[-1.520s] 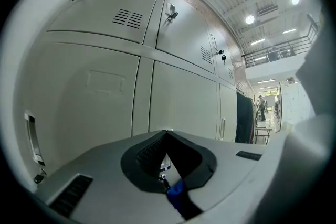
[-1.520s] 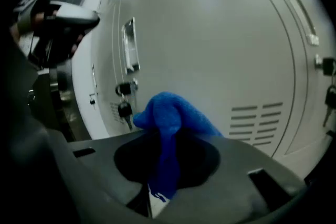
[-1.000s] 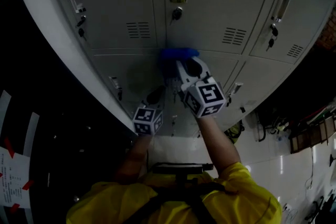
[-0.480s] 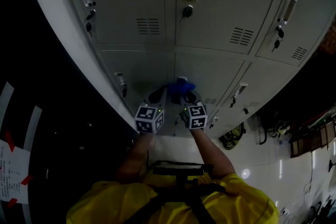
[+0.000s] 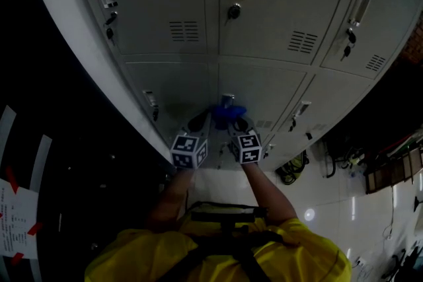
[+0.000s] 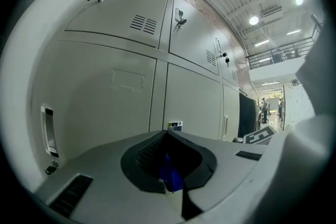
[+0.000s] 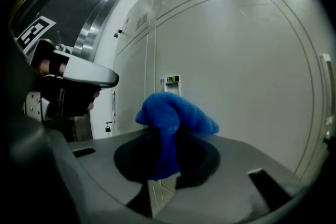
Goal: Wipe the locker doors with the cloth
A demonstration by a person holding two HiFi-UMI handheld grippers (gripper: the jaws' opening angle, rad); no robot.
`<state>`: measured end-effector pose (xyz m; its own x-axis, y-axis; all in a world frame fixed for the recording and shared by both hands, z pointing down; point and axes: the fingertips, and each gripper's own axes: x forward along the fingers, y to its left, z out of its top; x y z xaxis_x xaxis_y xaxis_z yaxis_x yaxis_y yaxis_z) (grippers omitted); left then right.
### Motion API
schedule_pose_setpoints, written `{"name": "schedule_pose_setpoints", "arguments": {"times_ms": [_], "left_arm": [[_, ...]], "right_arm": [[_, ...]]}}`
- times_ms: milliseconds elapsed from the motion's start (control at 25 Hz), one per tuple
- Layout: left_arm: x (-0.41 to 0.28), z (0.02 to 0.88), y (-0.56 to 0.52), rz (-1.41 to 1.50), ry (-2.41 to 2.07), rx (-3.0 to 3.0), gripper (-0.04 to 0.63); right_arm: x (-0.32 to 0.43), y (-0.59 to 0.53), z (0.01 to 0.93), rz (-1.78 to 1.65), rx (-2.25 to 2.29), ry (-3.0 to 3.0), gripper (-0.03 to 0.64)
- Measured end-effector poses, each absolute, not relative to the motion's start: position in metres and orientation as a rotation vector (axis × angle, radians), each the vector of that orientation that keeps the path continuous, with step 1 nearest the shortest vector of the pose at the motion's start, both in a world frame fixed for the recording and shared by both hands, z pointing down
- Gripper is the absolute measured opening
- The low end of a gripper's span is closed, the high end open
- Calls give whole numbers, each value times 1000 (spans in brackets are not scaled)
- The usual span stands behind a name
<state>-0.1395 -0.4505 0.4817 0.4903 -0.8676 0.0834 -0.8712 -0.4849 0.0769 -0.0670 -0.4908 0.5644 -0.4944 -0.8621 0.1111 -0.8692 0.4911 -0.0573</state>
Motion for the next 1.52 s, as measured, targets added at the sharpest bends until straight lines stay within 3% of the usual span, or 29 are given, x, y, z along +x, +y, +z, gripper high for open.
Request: {"name": "schedule_pose_setpoints", "arguments": {"times_ms": [160, 480, 920, 1520], "left_arm": [[-143, 485, -443, 66, -1535, 2608, -5], [-148, 461, -425, 38, -1546, 2670, -5], [-124, 463, -407, 41, -1500, 2681, -5], [-3, 508, -139, 66, -1607, 2560, -5]], "right_arm": [[-54, -467, 554, 183, 1591, -2737, 72], [-17, -410, 421, 22, 1727, -2707, 72], [33, -382, 454, 207, 1825, -2620, 72], [152, -130, 497, 310, 1603, -2747, 72]]}}
